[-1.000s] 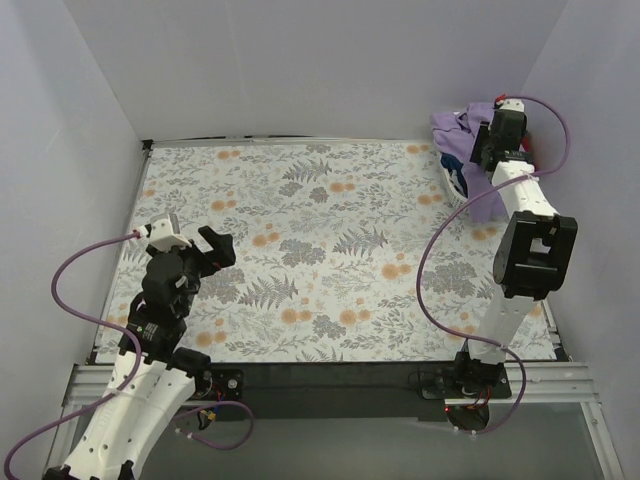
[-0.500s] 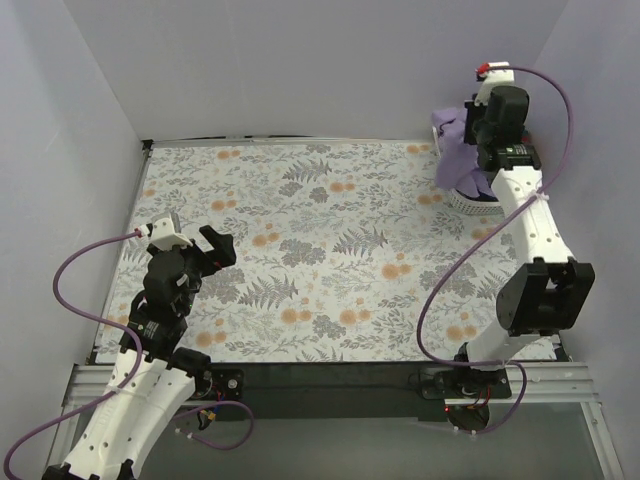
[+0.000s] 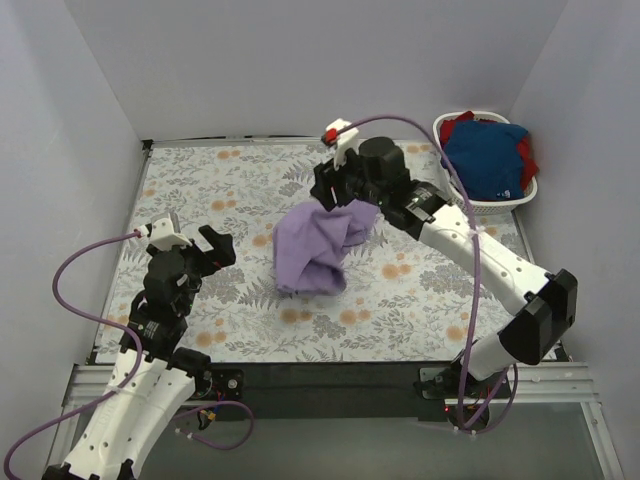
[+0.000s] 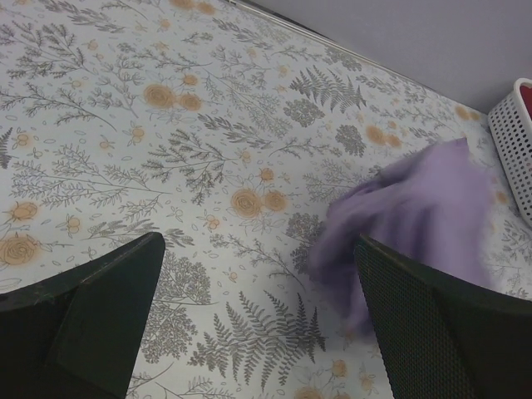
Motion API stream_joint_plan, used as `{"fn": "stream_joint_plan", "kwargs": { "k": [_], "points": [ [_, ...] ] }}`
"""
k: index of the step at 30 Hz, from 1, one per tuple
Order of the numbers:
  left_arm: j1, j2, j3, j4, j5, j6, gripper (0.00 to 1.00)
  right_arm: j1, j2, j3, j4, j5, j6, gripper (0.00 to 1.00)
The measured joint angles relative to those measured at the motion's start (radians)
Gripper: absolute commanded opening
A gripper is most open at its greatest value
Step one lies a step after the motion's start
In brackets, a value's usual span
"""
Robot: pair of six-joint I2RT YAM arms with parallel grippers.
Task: Fold and stack the t-shirts
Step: Move the tshirt to the center of the board, then flatten the tshirt out
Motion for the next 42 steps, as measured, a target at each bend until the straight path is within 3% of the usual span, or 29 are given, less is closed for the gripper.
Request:
{"fn": "stream_joint_plan", "kwargs": {
  "k": [5,13,18,24,26,29,30,31,32,34,42],
  "points": [
    [0.000,0.032,0.000,-0.005,0.023,-0.028,0.98,0.041,0.027,-0.203,-0.013,-0.020,0.067,0.68],
    [0.000,0.299,0.071,-0.113,0.143,-0.174,0.98,-0.087,-0.005,-0.529,0.033,-0.049,0.150,0.64],
    [0.000,0.493,0.061,-0.159,0.224,-0.277,0.98,-0.173,-0.004,-0.649,0.130,-0.139,0.204,0.62],
    [0.000,0.624,-0.023,-0.163,0.303,-0.349,0.94,-0.178,0.001,-0.729,0.280,-0.297,0.258,0.61],
    [0.000,0.668,-0.035,-0.154,0.318,-0.362,0.90,-0.175,0.010,-0.737,0.315,-0.329,0.273,0.62],
    [0.000,0.704,-0.040,-0.122,0.330,-0.372,0.71,-0.174,0.020,-0.746,0.357,-0.362,0.283,0.62],
    [0.000,0.717,-0.039,-0.109,0.333,-0.373,0.61,-0.174,0.023,-0.747,0.369,-0.372,0.288,0.62],
    [0.000,0.728,-0.037,-0.100,0.337,-0.375,0.39,-0.174,0.028,-0.747,0.380,-0.382,0.291,0.62],
    [0.000,0.739,-0.036,-0.091,0.341,-0.379,0.24,-0.174,0.034,-0.747,0.390,-0.392,0.296,0.62],
    [-0.001,0.758,-0.031,-0.085,0.350,-0.371,0.10,-0.167,0.045,-0.750,0.410,-0.404,0.301,0.62],
    [-0.003,0.671,0.235,-0.226,0.307,-0.316,0.09,-0.092,0.088,-0.811,0.459,-0.420,0.338,0.62]
  ]
}}
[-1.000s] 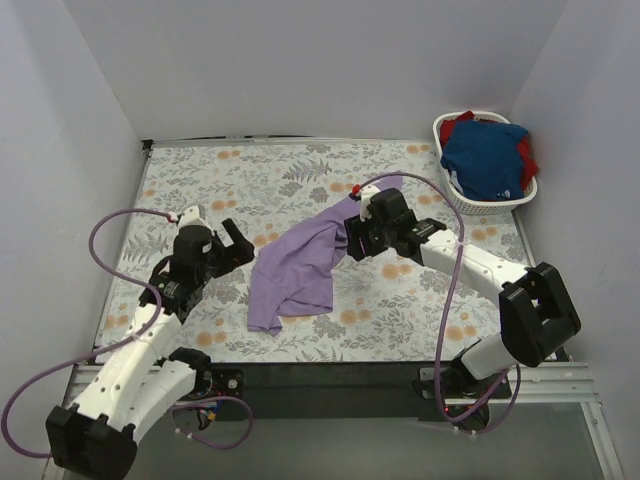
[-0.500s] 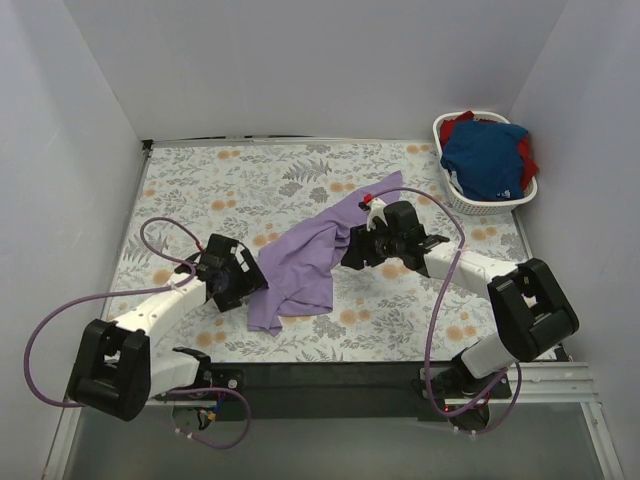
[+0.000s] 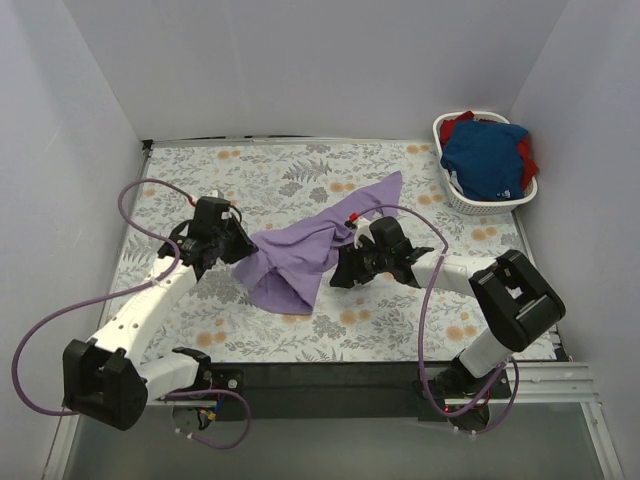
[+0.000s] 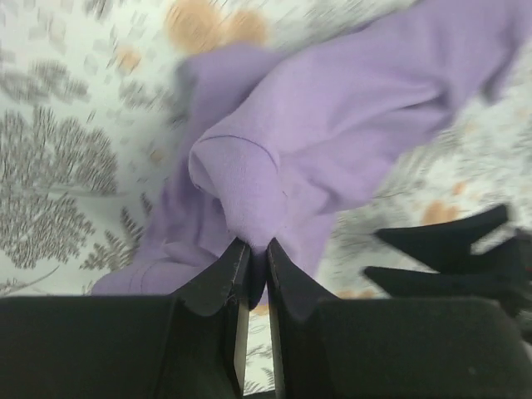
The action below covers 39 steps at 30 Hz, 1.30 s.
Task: Fold and stack the t-shirts
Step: Flatten the tshirt out
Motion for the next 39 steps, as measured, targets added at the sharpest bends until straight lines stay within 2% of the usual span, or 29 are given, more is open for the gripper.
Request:
{"fn": "stream_joint_plan", "kwargs": {
  "k": [5,11,20,23,25,26,28,29,35,39],
  "points": [
    [0.000,-0.082,0.126,-0.009,-0.018,0.034,0.09,0.011,0.031,-0.011,0.022,0.035,0.040,0.61],
    [0.000,-0.085,0.129,-0.050,-0.035,0.055,0.09,0.011,0.046,0.003,0.037,0.163,0.039,0.56],
    [0.000,-0.085,0.129,-0.069,-0.069,0.065,0.08,0.013,0.213,0.180,0.042,0.251,-0.016,0.54],
    [0.000,-0.085,0.129,-0.069,-0.087,0.068,0.07,0.023,0.243,0.211,0.043,0.260,-0.032,0.47],
    [0.000,-0.085,0.129,-0.068,-0.098,0.068,0.07,0.031,0.252,0.219,0.047,0.267,-0.039,0.39],
    [0.000,-0.085,0.129,-0.068,-0.105,0.068,0.07,0.035,0.255,0.220,0.048,0.270,-0.042,0.22],
    [0.000,-0.084,0.129,-0.067,-0.120,0.069,0.06,0.041,0.261,0.220,0.047,0.278,-0.049,0.06],
    [0.000,-0.082,0.129,-0.066,-0.131,0.069,0.06,0.042,0.263,0.220,0.047,0.285,-0.049,0.01],
    [0.019,0.005,0.157,-0.046,-0.227,0.112,0.01,0.033,0.254,0.251,-0.021,0.370,-0.077,0.01],
    [0.130,0.187,0.319,-0.026,-0.238,0.150,0.00,-0.085,0.206,0.311,-0.161,0.422,-0.115,0.01]
  ]
}}
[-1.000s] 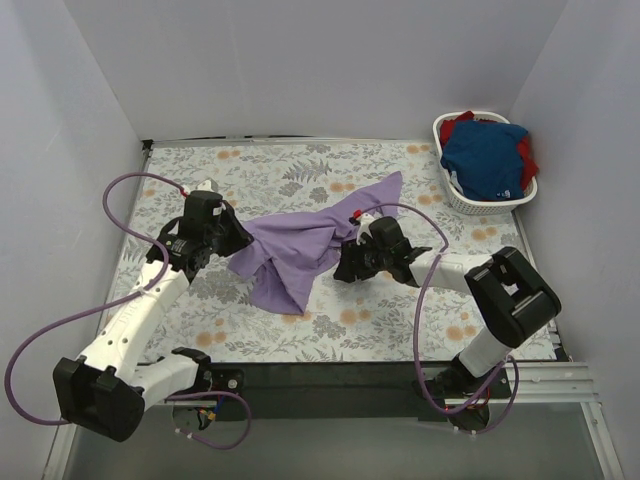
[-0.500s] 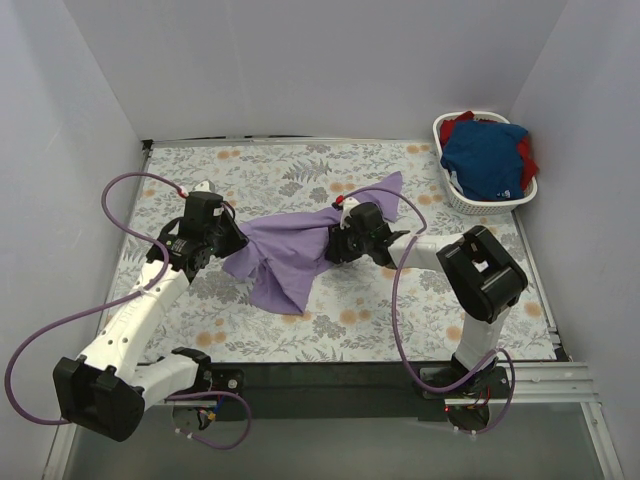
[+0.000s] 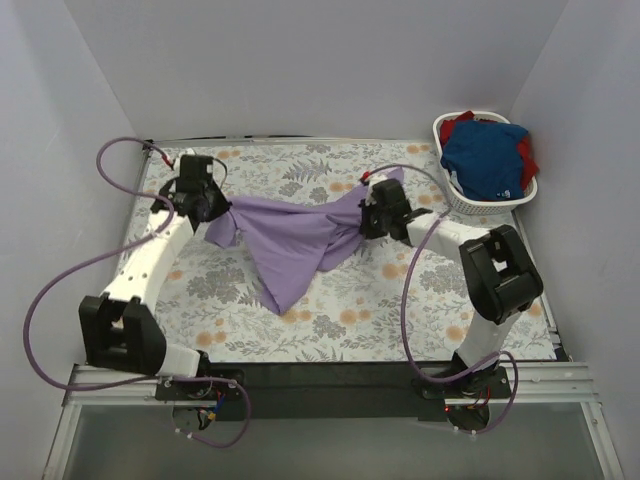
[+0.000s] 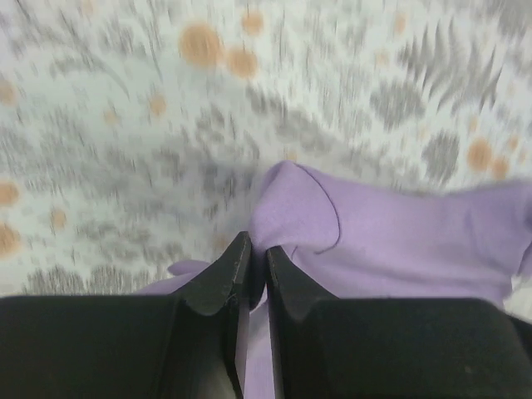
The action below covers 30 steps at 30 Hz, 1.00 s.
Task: Fold and stack the t-shirts
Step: Flatten the tshirt out
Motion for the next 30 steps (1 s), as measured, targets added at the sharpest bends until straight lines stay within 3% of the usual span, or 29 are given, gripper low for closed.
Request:
{"fn": "stream_joint_plan", "kwargs": {
  "k": [3,8,10,12,14,19,26,30],
  "points": [
    [0.100,0.169,0.224,-0.013,0.017,0.016,0.00,-0.152,-0.035,0.135,-0.105,0.009,-0.020,0.01],
    [0.187,0.518,0.877,-0.079,0.038,0.028,0.00,-0.376,-0.093,0.443,-0.153,-0.034,-0.031,0.01],
    [0.192,0.594,1.089,-0.079,0.052,0.028,0.00,-0.435,-0.119,0.568,-0.167,-0.075,-0.028,0.01],
    [0.201,0.592,1.165,-0.060,0.059,0.031,0.01,-0.474,-0.154,0.667,-0.163,-0.106,-0.028,0.01],
    [0.208,0.541,1.146,-0.022,0.059,0.039,0.01,-0.498,-0.203,0.724,-0.159,-0.128,-0.031,0.01],
    [0.236,0.198,0.745,0.158,0.011,0.085,0.02,-0.522,-0.335,0.717,-0.137,-0.142,-0.067,0.01],
    [0.243,-0.149,0.276,0.277,-0.024,0.126,0.07,-0.528,-0.444,0.405,-0.143,-0.135,-0.099,0.01],
    [0.243,-0.217,0.026,0.267,0.004,0.121,0.08,-0.528,-0.443,0.263,-0.218,-0.124,-0.107,0.01]
  ]
}}
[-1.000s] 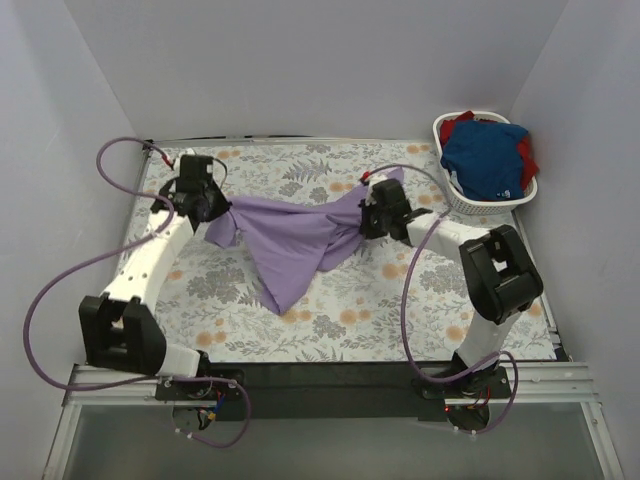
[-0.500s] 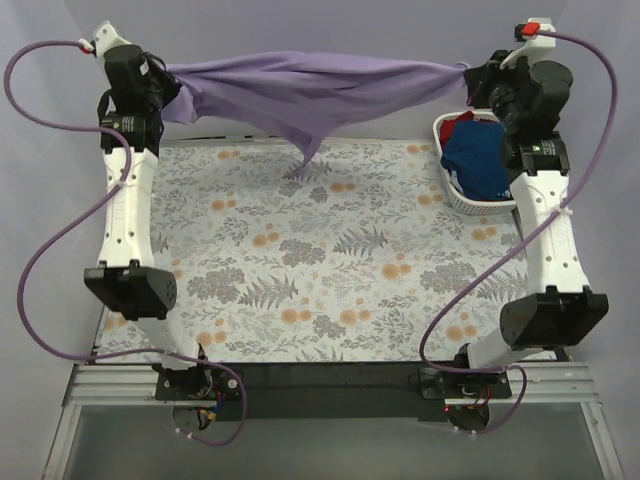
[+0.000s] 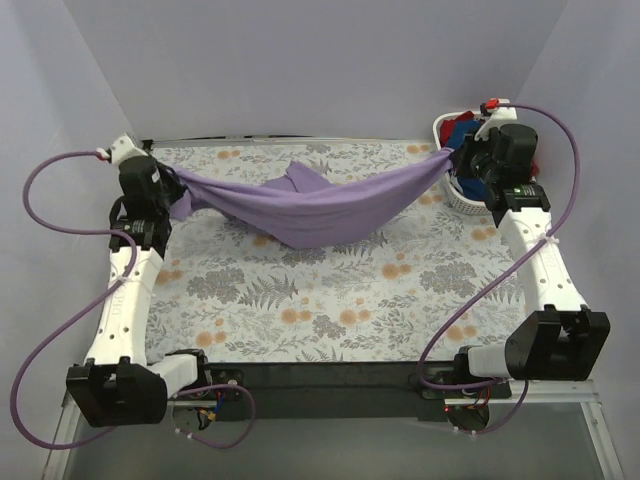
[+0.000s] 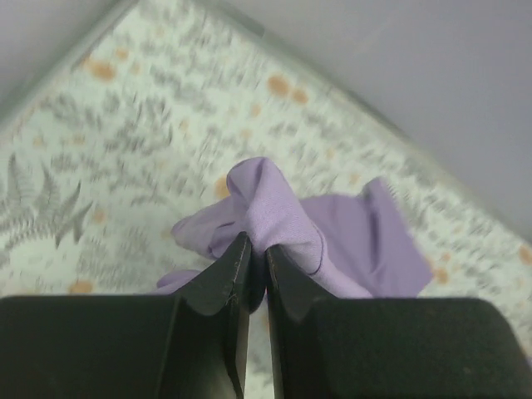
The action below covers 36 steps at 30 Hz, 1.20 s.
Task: Fold and stack the t-shirts
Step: Flatten the tshirt out
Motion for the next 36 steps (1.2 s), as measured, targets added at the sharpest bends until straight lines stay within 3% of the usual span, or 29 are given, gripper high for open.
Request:
{"fn": "stream_joint_plan", "kwargs": {
  "k": [5,11,12,13,16,18,19,23,28,30,36],
  "points": [
    [0.000,0.050,-0.187,-0.037,0.008,-0.010,0.09,0.000,0.071,0.016,-0.021,0.010,0.001,0.01],
    [0.000,0.238,-0.148,-0.015,0.002,-0.021,0.10,0.002,0.366,0.222,-0.002,0.036,0.038,0.03],
    [0.000,0.273,-0.127,-0.013,0.004,-0.023,0.12,0.004,0.420,0.263,-0.001,0.045,0.045,0.07],
    [0.000,0.305,-0.107,-0.008,0.008,-0.024,0.13,0.011,0.467,0.304,-0.002,0.055,0.052,0.21],
    [0.000,0.381,-0.049,0.008,0.019,-0.025,0.20,0.036,0.571,0.404,-0.018,0.100,0.052,0.41],
    [0.000,0.402,-0.033,0.017,0.019,-0.026,0.26,0.064,0.586,0.413,-0.029,0.131,0.035,0.45],
    [0.000,0.403,-0.033,0.021,0.016,-0.027,0.38,0.084,0.580,0.400,-0.034,0.144,0.025,0.50],
    [0.000,0.398,-0.043,0.035,0.000,-0.037,0.64,0.198,0.483,0.216,-0.020,0.178,0.000,0.51],
    [0.000,0.289,-0.156,0.028,0.006,-0.052,0.67,0.378,0.336,-0.113,0.024,0.150,0.005,0.52],
    [0.000,0.177,-0.239,0.028,0.021,-0.062,0.67,0.459,0.304,-0.235,0.046,0.147,0.024,0.53],
    [-0.009,-0.102,-0.415,0.025,0.078,-0.091,0.68,0.630,0.320,-0.382,0.120,0.179,0.091,0.55]
  ]
}}
